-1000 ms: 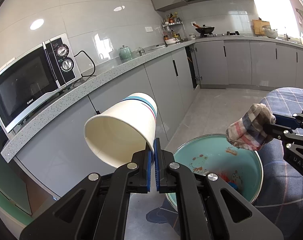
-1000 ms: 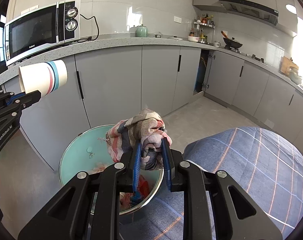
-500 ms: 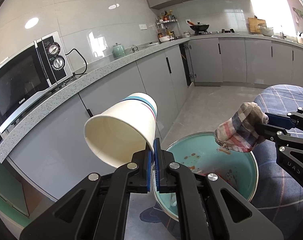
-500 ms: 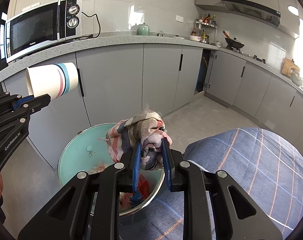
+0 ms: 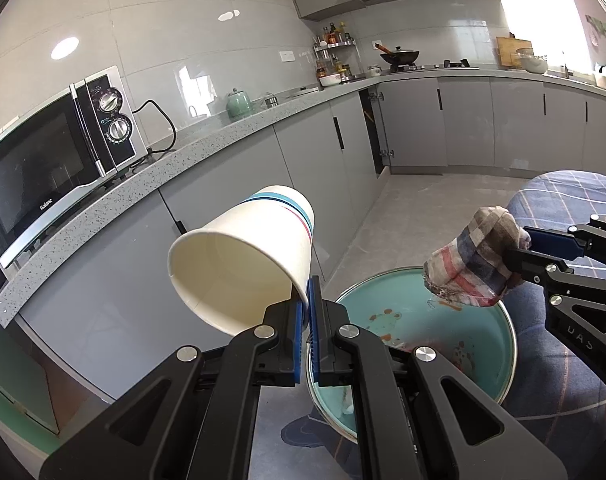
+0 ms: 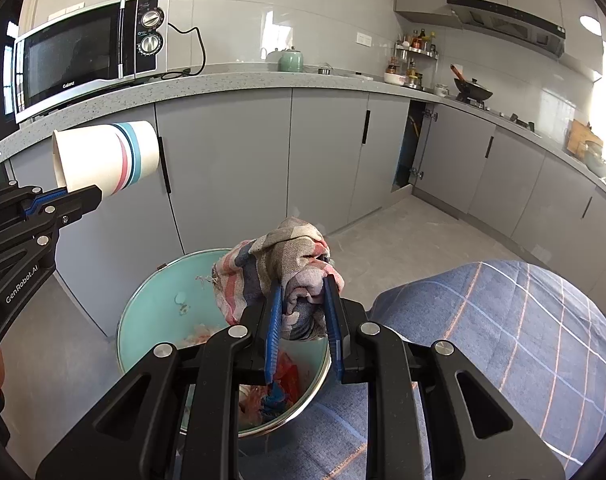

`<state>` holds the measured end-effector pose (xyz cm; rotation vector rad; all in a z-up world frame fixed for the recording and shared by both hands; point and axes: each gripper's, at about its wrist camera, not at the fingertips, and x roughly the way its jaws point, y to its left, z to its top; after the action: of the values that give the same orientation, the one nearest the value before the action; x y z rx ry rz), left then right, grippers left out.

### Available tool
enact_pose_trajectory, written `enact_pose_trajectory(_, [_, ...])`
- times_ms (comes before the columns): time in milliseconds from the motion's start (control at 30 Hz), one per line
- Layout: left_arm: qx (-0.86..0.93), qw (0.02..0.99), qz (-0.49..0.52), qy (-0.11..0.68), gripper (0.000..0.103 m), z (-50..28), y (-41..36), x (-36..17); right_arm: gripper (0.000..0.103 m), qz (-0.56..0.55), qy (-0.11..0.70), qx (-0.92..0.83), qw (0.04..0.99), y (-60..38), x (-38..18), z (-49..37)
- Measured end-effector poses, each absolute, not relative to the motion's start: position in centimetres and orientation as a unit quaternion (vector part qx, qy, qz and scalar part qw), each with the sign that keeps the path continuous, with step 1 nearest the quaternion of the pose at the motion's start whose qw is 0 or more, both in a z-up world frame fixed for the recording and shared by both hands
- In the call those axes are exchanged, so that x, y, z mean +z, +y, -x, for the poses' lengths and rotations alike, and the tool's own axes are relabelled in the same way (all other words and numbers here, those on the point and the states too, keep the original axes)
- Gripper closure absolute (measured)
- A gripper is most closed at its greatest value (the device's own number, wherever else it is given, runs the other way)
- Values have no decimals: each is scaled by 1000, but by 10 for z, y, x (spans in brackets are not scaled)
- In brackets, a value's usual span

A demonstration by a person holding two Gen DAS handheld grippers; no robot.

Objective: Collect trash
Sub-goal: 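Hold the paper cup and rag above the wastebasket opening with both tools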

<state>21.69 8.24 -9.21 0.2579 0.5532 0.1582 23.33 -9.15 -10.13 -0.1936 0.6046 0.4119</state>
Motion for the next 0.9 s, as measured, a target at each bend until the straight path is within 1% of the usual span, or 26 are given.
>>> enact_pose_trajectory(900, [73,950,-134,273,99,-217,75,-93,81,100,290,204,930,-88,-101,-234])
